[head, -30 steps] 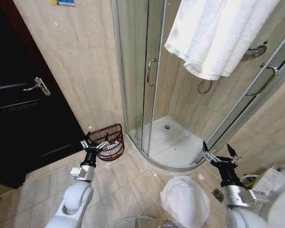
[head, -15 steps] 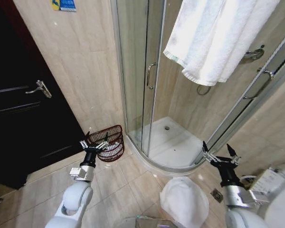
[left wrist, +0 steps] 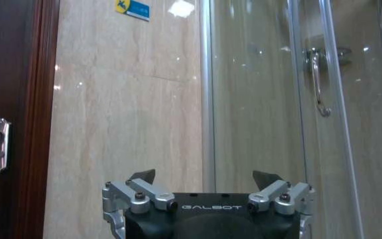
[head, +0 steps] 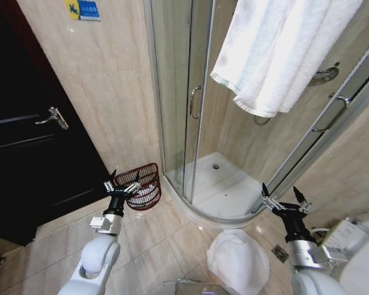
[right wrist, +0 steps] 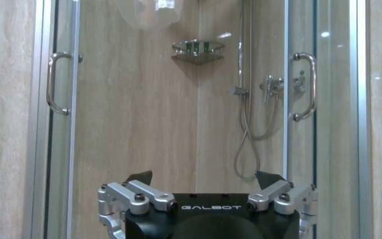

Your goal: Discard the used towel into the hamper.

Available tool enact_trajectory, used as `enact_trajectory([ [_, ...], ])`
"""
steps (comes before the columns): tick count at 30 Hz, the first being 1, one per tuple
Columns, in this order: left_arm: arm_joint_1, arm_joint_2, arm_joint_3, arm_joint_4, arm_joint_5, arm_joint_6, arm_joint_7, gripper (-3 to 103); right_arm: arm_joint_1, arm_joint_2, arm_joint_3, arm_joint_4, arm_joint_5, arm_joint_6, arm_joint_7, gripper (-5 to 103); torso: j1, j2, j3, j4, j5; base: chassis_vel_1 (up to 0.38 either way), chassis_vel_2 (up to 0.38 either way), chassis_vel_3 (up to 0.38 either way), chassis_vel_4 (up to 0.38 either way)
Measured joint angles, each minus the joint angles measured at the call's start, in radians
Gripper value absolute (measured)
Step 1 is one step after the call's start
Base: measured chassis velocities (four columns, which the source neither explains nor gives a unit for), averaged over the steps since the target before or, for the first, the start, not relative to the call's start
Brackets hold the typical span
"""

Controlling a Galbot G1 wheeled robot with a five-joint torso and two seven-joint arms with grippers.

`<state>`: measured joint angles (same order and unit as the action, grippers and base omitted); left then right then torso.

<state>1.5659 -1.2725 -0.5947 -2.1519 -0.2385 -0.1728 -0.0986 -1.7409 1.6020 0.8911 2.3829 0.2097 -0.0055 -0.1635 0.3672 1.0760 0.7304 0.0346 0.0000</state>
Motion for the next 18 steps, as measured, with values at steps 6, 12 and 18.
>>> enact_trajectory([
  [6, -0.002, 0.001, -0.001, -0.002, -0.001, 0.000, 0.001, 99, 0.007, -0.002, -0.002, 0.001, -0.003, -0.005, 0.000, 100, 0.014, 0.030, 0.017, 0.0000, 0.0000, 0.000, 0.000, 0.000, 0.000],
  [12, -0.005, 0.004, -0.002, -0.002, -0.002, 0.001, 0.001, 97, 0.010, -0.002, -0.002, 0.001, -0.003, -0.007, 0.000, 100, 0.025, 0.054, 0.030, 0.0000, 0.0000, 0.000, 0.000, 0.000, 0.000],
  [18, -0.007, 0.006, -0.004, -0.002, -0.003, 0.001, 0.001, 99, 0.009, -0.004, -0.001, 0.001, -0.003, -0.006, 0.000, 100, 0.039, 0.085, 0.047, 0.0000, 0.0000, 0.000, 0.000, 0.000, 0.000],
])
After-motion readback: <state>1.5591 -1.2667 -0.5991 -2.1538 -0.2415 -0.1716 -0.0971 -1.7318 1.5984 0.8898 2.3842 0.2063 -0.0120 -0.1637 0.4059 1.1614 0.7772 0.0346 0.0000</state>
